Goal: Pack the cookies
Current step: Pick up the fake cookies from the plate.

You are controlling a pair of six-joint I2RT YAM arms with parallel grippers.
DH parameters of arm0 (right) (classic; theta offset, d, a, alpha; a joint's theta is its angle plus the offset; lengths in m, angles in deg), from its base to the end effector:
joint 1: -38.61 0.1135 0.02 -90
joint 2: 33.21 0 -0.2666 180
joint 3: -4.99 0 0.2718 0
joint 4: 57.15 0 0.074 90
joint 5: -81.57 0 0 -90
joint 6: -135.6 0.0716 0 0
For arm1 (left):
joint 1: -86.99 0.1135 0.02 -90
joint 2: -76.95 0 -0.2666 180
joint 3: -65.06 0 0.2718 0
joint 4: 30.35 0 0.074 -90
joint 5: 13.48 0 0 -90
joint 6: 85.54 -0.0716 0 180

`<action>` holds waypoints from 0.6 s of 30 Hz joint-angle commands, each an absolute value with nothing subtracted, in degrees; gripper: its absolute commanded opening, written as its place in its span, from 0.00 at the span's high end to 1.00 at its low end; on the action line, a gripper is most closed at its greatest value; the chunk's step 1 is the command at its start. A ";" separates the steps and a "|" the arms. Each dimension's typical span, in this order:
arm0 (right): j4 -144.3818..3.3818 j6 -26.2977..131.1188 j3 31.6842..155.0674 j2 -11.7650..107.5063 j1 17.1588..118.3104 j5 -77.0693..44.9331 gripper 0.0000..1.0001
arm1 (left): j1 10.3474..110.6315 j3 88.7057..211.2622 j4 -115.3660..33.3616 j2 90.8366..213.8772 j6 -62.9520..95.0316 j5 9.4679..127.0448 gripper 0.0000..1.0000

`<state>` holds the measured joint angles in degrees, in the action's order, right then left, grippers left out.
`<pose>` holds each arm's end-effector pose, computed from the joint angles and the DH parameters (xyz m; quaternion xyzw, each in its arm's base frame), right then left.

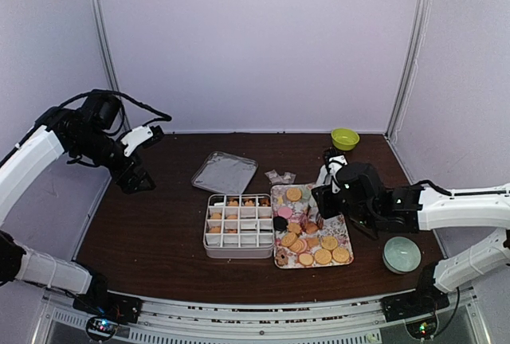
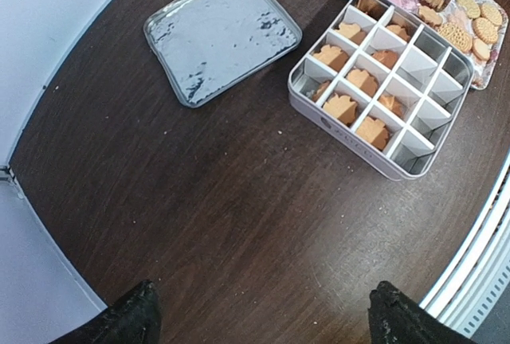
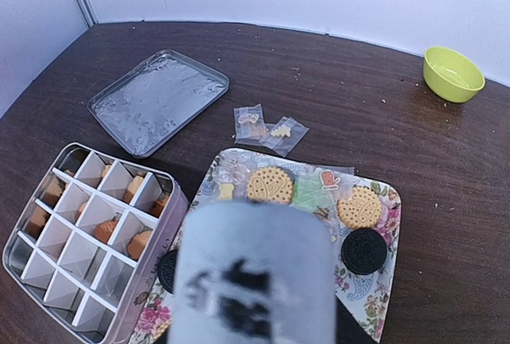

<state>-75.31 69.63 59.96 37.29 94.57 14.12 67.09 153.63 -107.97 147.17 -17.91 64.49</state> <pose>0.1960 0.2411 0.2143 -0.1491 0.8567 0.1654 0.4653 0.2407 -0.1030 0.3261 0.3717 0.8844 -0.0953 0.2656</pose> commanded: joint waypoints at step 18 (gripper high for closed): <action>-83.89 63.60 70.87 29.85 101.75 19.72 0.75 | 73.92 146.43 -105.46 144.19 -19.84 66.20 0.05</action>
